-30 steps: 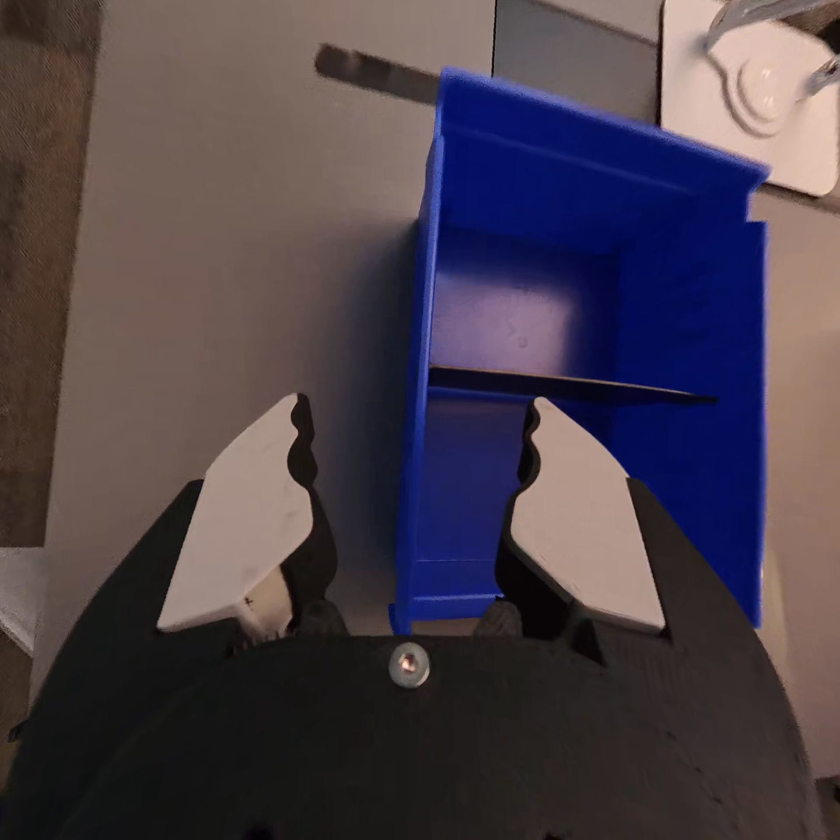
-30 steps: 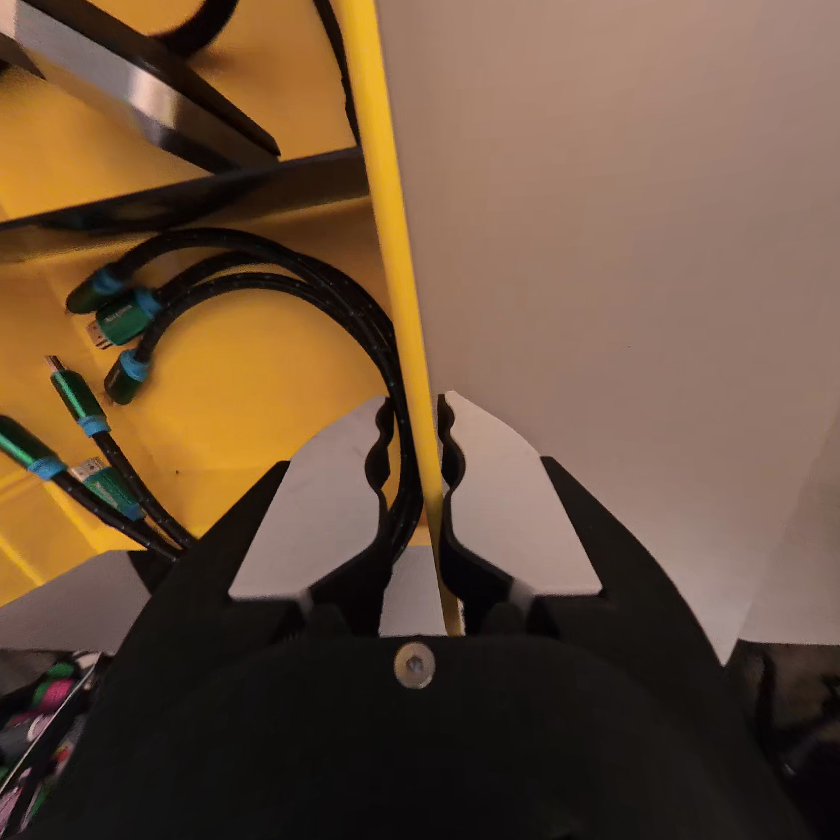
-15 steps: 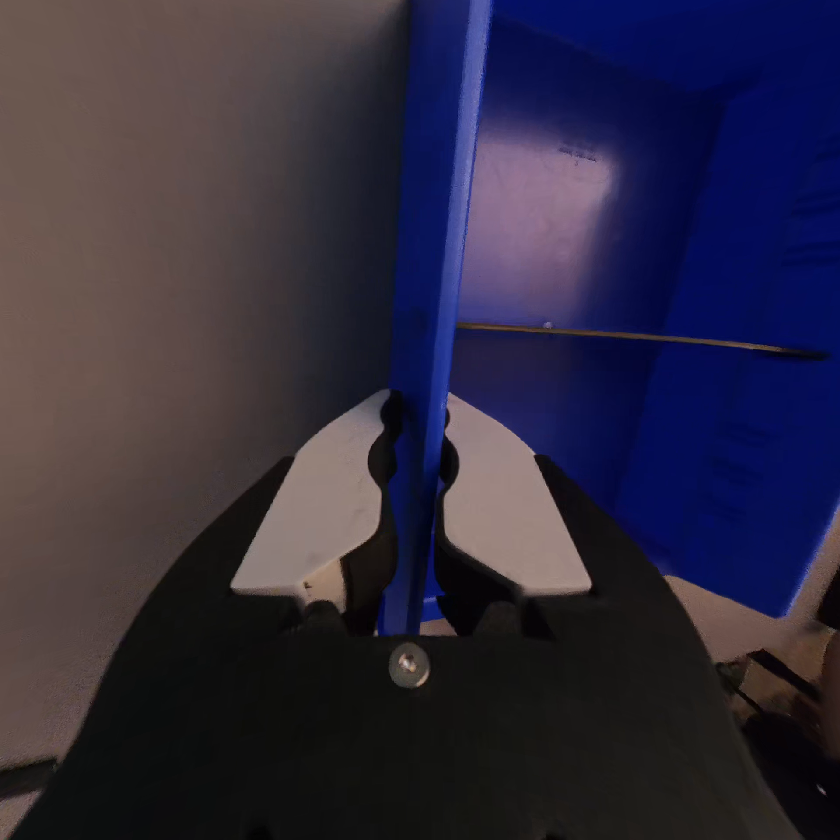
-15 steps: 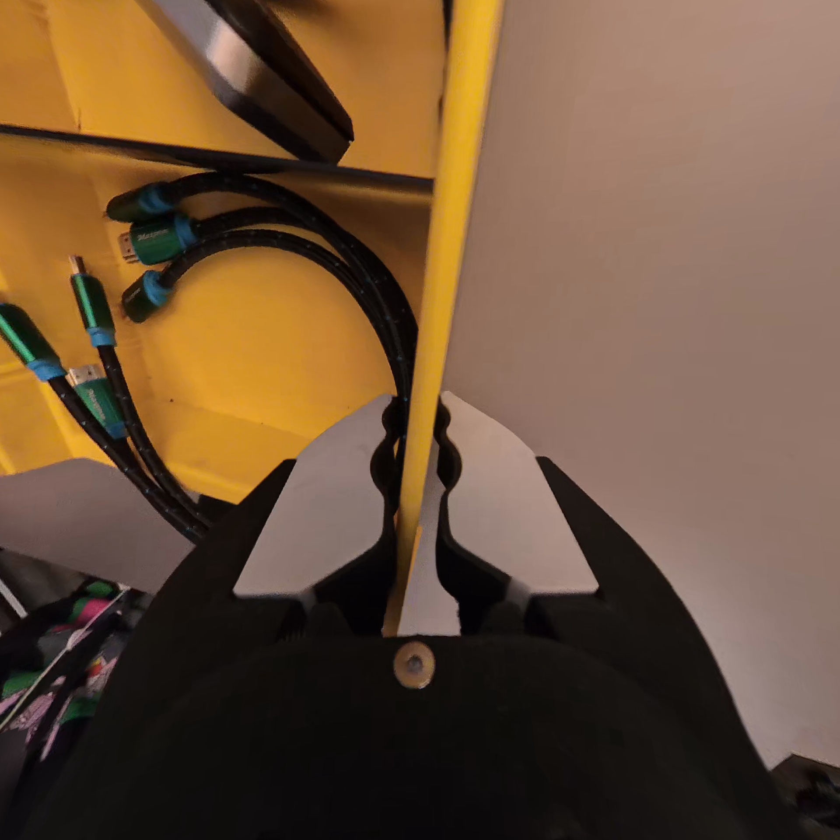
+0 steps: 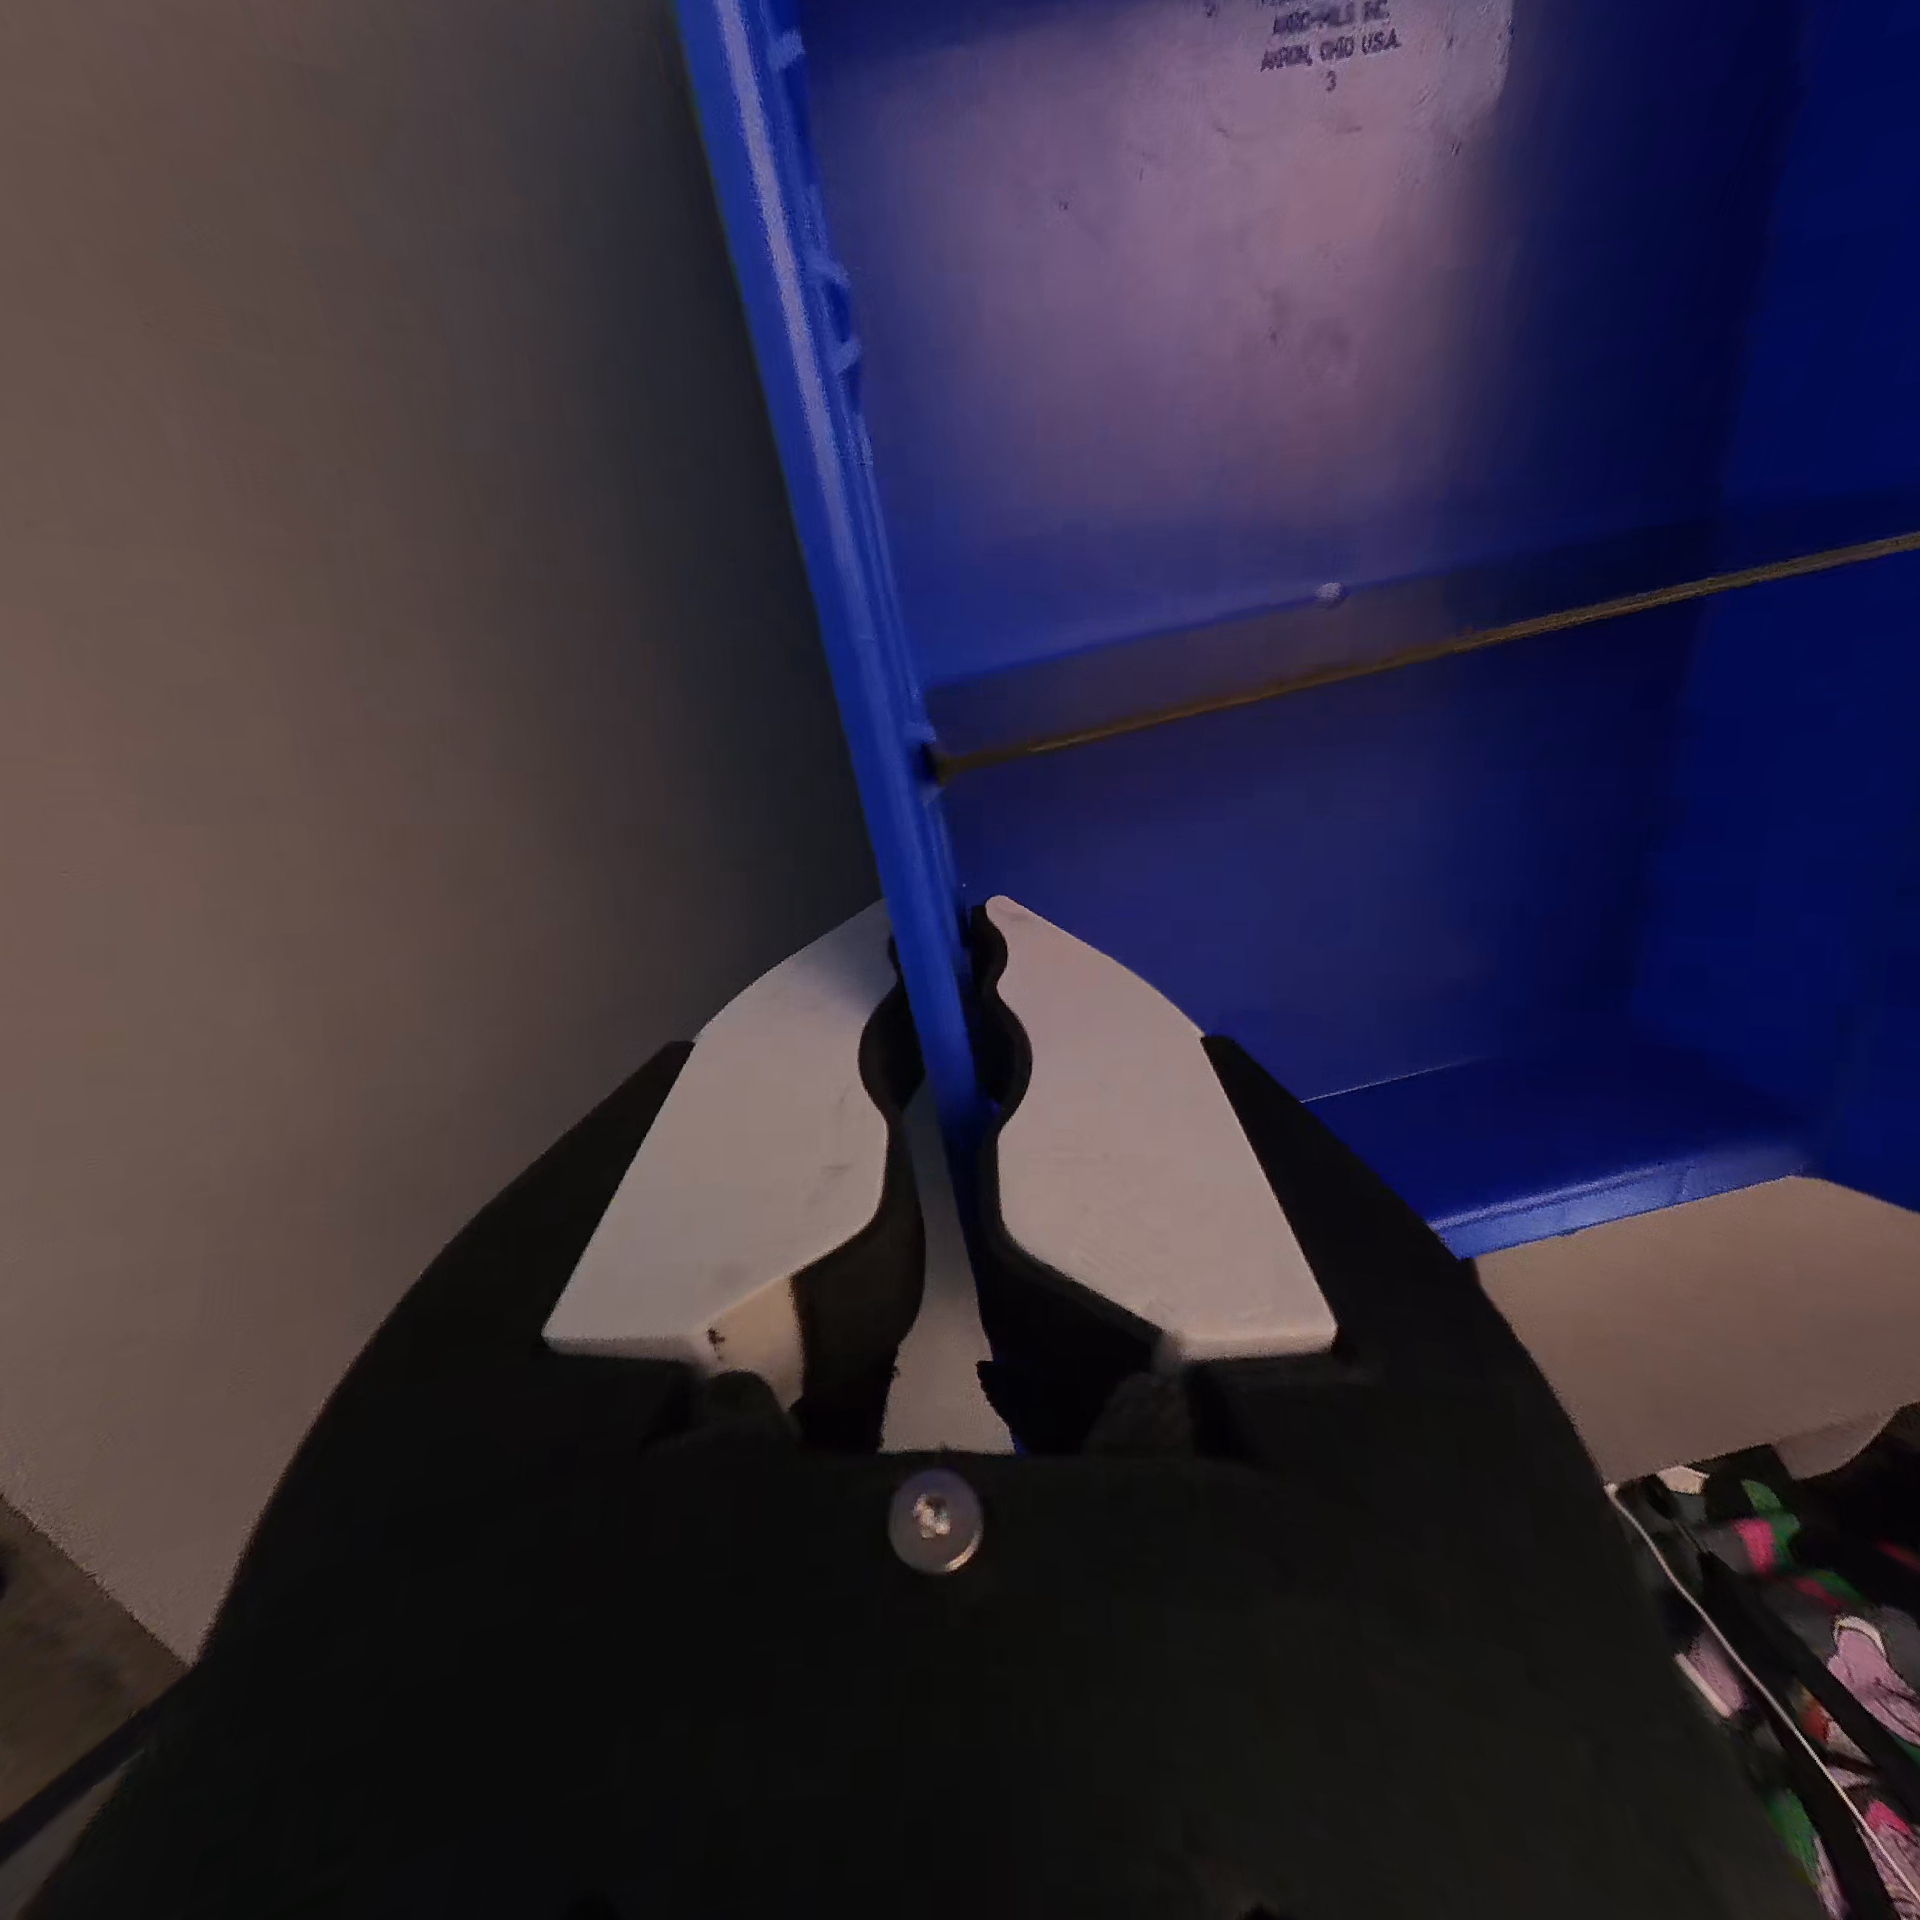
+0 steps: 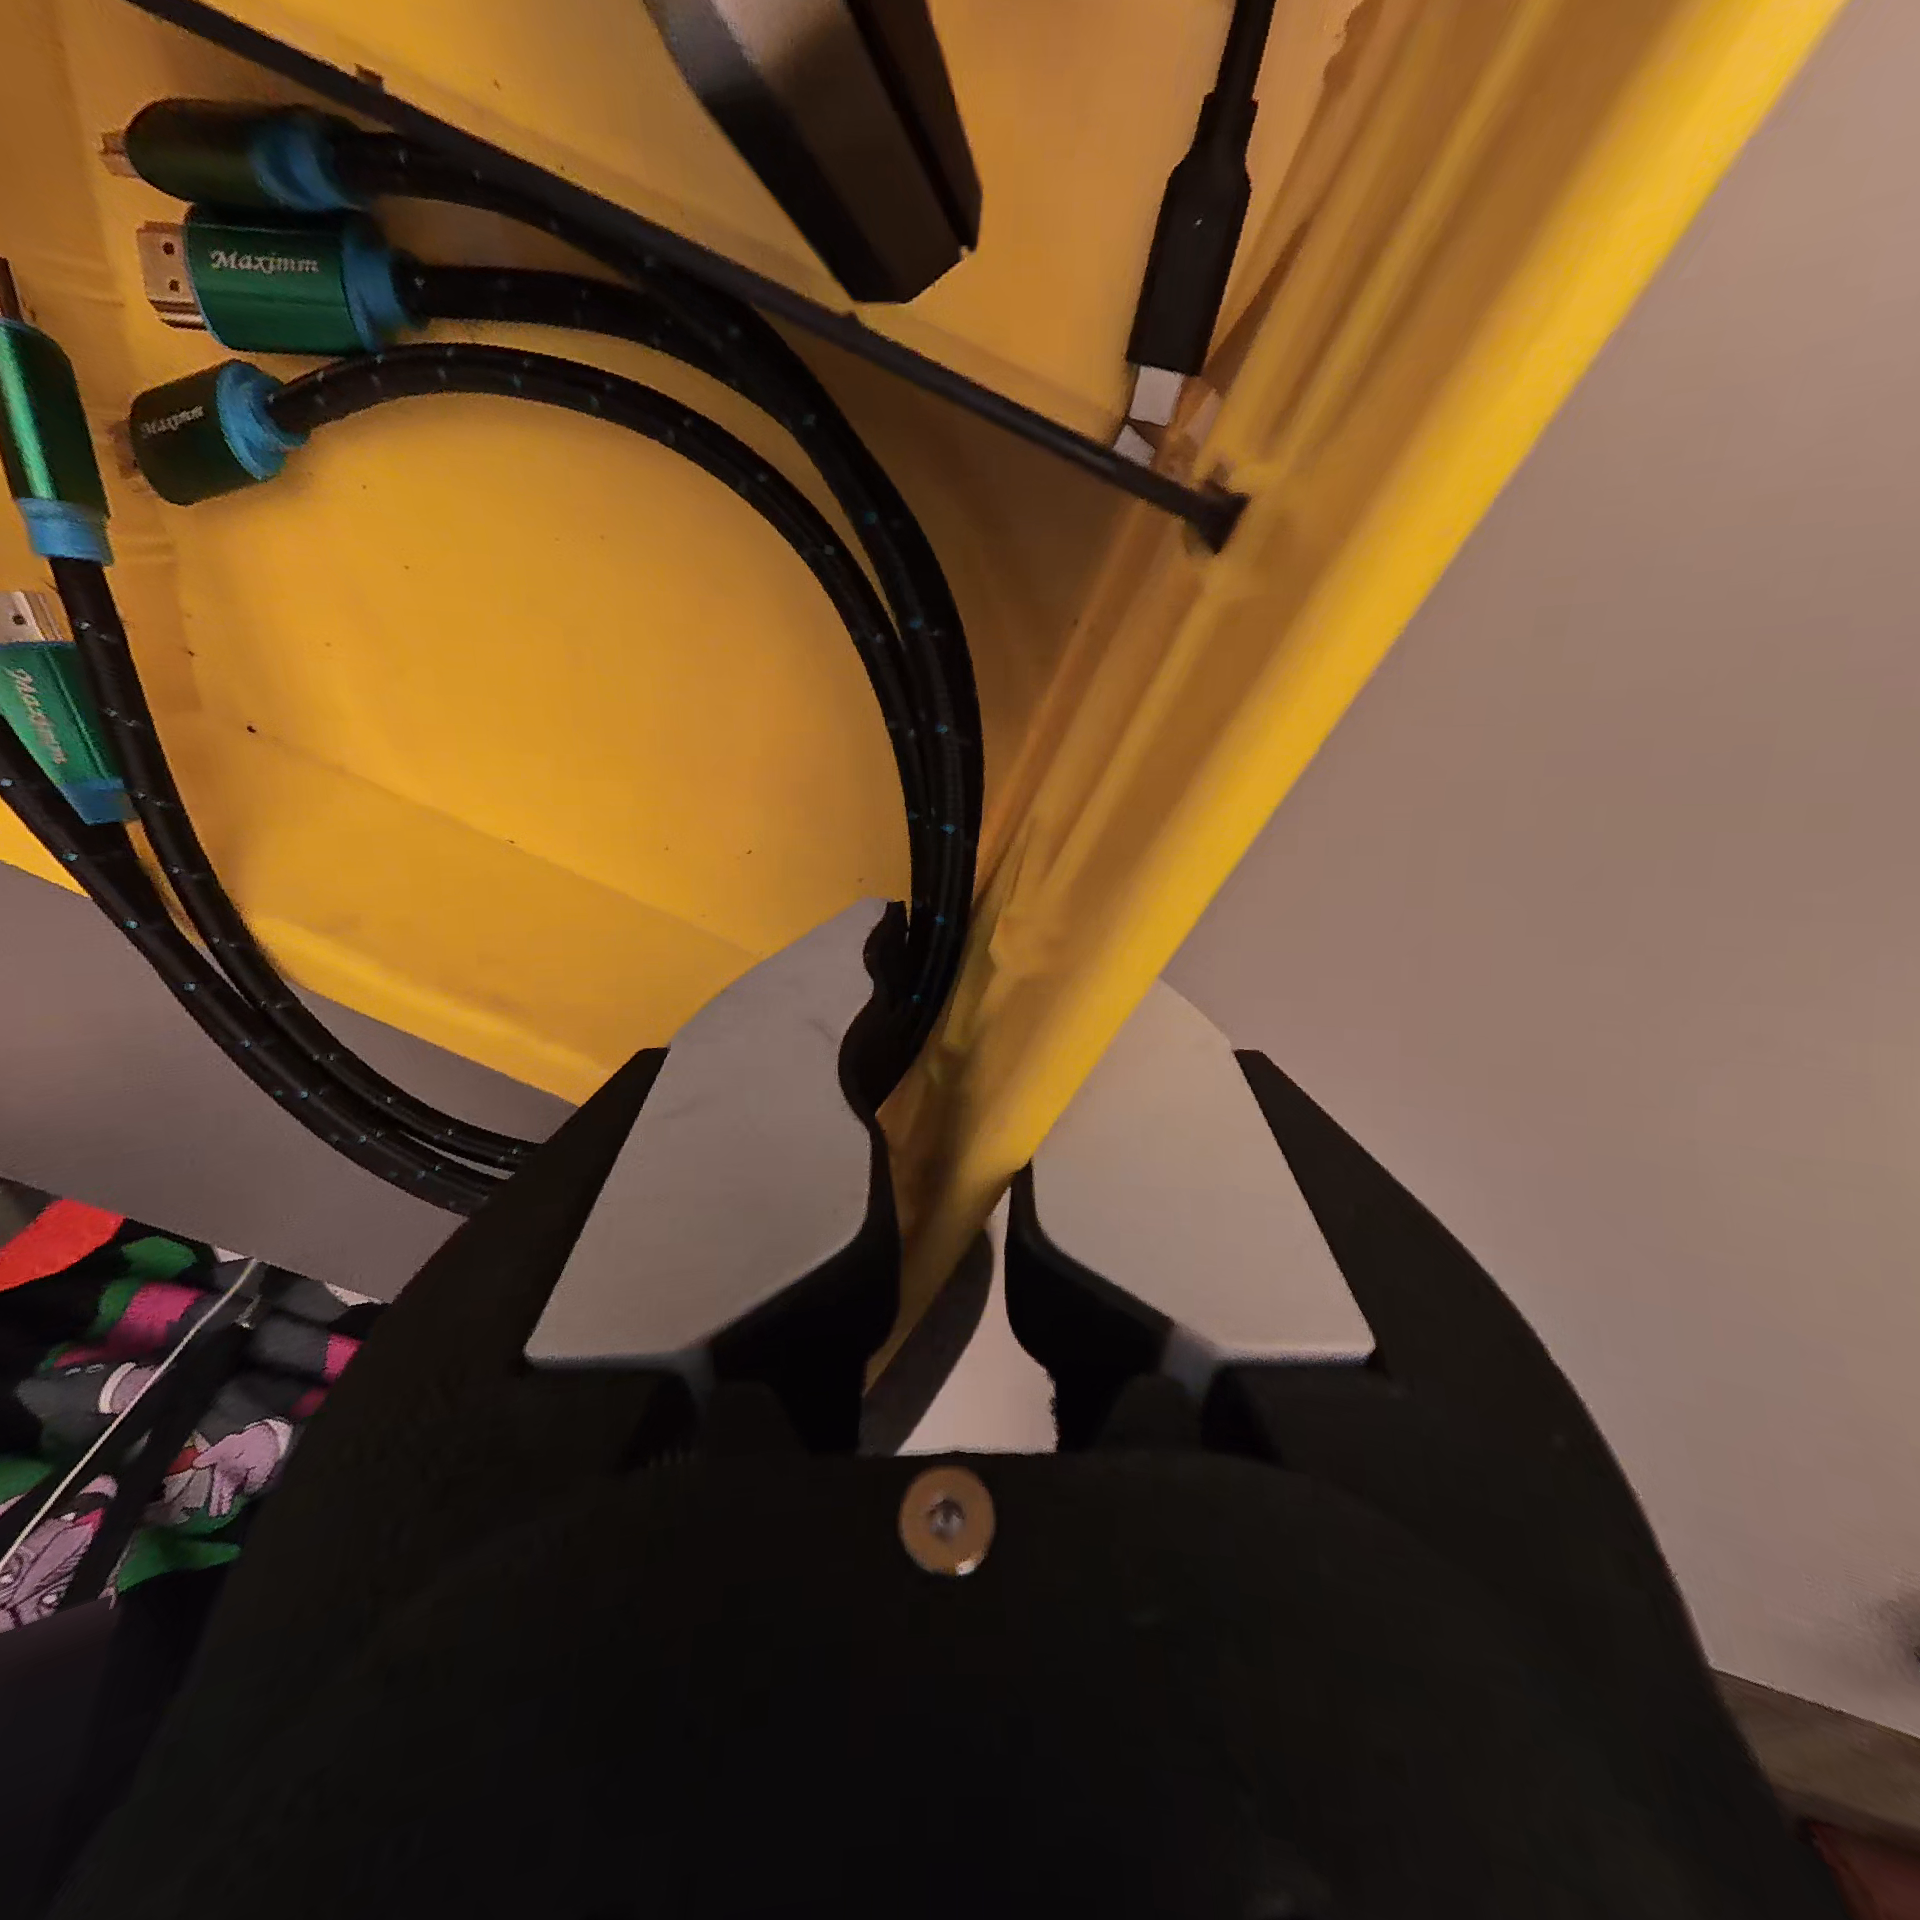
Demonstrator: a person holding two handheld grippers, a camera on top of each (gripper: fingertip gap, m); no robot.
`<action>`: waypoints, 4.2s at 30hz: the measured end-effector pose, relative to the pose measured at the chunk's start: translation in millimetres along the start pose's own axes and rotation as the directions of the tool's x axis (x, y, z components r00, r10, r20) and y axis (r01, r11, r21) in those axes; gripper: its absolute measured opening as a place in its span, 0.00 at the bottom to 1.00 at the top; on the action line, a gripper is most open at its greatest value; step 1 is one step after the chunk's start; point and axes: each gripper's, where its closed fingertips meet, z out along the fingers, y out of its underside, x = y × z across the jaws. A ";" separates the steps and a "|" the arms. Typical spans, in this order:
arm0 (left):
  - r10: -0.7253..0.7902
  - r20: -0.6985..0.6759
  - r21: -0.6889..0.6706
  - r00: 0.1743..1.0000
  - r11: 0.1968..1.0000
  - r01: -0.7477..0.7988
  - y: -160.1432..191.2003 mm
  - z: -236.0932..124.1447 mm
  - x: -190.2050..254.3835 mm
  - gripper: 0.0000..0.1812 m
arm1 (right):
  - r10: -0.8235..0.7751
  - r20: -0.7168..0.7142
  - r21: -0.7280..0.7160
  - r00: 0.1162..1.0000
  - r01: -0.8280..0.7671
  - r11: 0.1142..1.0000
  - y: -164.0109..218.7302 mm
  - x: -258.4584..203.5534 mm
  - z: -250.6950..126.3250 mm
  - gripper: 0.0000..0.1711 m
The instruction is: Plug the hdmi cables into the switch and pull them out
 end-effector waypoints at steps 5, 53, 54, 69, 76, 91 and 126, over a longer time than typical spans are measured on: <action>0.009 0.026 -0.054 1.000 0.999 -0.008 -1.9 7.1 15.1 0.03 | -0.059 -0.014 -0.032 0.998 0.059 0.998 -7.6 -24.2 4.8 0.12; 0.175 -0.128 0.177 0.976 0.973 -0.151 -5.9 -62.1 80.1 0.19 | -0.463 -0.065 0.257 0.884 0.463 0.848 -108.7 -335.6 12.5 0.26; 0.180 -0.127 0.179 0.975 0.971 -0.156 -6.4 -62.3 81.3 0.19 | -0.450 -0.087 0.205 0.889 0.458 0.865 -108.0 -333.0 18.6 0.26; 0.216 -0.129 0.235 0.968 0.955 -0.182 -13.9 -72.6 87.3 0.18 | -0.284 -0.107 0.079 0.953 0.293 0.953 -138.1 -329.2 60.0 0.17; 0.216 -0.116 0.243 0.969 0.953 -0.183 -15.5 -74.8 87.6 0.18 | -0.255 -0.217 0.074 0.942 0.276 0.958 -142.9 -322.2 59.9 0.16; 0.241 -0.105 0.245 0.965 0.947 -0.210 -15.8 -76.4 94.0 0.18 | -0.208 -0.159 0.089 0.965 0.224 0.971 -125.6 -326.9 54.2 0.09; 0.079 0.025 0.824 0.997 0.563 -0.065 -13.2 -233.7 92.4 0.23 | -0.297 -0.002 0.017 0.955 0.297 0.955 -126.9 -344.2 -23.6 0.04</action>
